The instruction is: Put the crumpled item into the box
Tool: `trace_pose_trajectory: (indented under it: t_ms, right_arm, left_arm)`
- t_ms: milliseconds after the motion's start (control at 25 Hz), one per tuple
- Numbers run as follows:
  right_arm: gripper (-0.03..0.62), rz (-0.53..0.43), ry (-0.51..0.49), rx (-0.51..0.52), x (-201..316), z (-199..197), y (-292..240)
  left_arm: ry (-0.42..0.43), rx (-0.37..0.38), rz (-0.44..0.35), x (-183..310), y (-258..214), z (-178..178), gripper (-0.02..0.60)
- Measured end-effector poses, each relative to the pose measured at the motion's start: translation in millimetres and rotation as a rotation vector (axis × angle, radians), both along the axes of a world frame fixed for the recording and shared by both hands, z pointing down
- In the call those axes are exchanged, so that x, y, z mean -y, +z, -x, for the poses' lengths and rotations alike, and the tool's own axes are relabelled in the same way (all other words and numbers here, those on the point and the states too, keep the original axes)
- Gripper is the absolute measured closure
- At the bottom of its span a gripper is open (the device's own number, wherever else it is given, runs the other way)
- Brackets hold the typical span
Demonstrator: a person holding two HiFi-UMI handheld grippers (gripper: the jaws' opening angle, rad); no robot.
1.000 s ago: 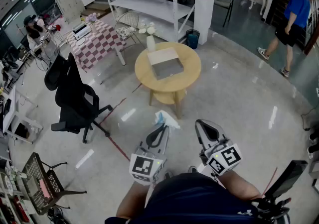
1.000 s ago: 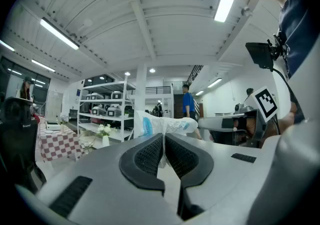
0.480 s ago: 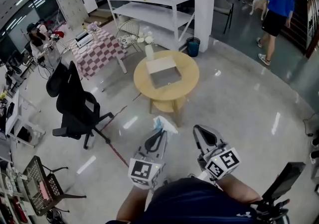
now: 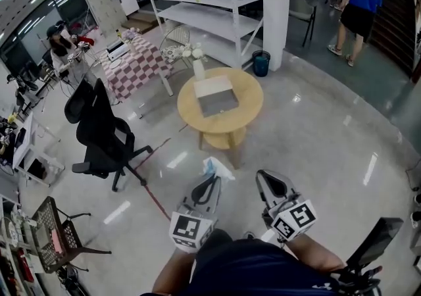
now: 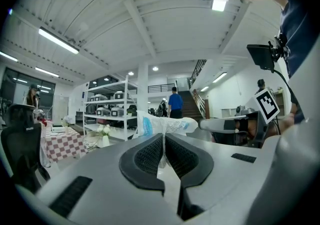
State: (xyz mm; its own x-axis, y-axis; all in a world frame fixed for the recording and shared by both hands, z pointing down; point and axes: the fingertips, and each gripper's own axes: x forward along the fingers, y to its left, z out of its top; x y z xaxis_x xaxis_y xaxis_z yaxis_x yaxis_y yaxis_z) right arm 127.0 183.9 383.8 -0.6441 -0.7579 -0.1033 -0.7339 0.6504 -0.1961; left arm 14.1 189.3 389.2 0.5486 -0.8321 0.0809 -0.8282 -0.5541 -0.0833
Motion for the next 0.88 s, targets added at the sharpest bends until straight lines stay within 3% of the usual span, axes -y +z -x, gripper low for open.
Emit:
trace_pose_trajectory:
  t_ms: [480, 880]
  right_arm:
    - [0.591, 0.067, -0.012, -0.005, 22.0, 5.2, 20.9]
    - [0.591, 0.084, 0.036, -0.033, 93.1, 55.8, 23.9]
  left_arm:
    - [-0.001, -0.001, 0.043, 20.5, 16.6, 4.2, 0.554]
    - [0.023, -0.022, 0.053, 96.4, 21.7, 62.2, 0.554]
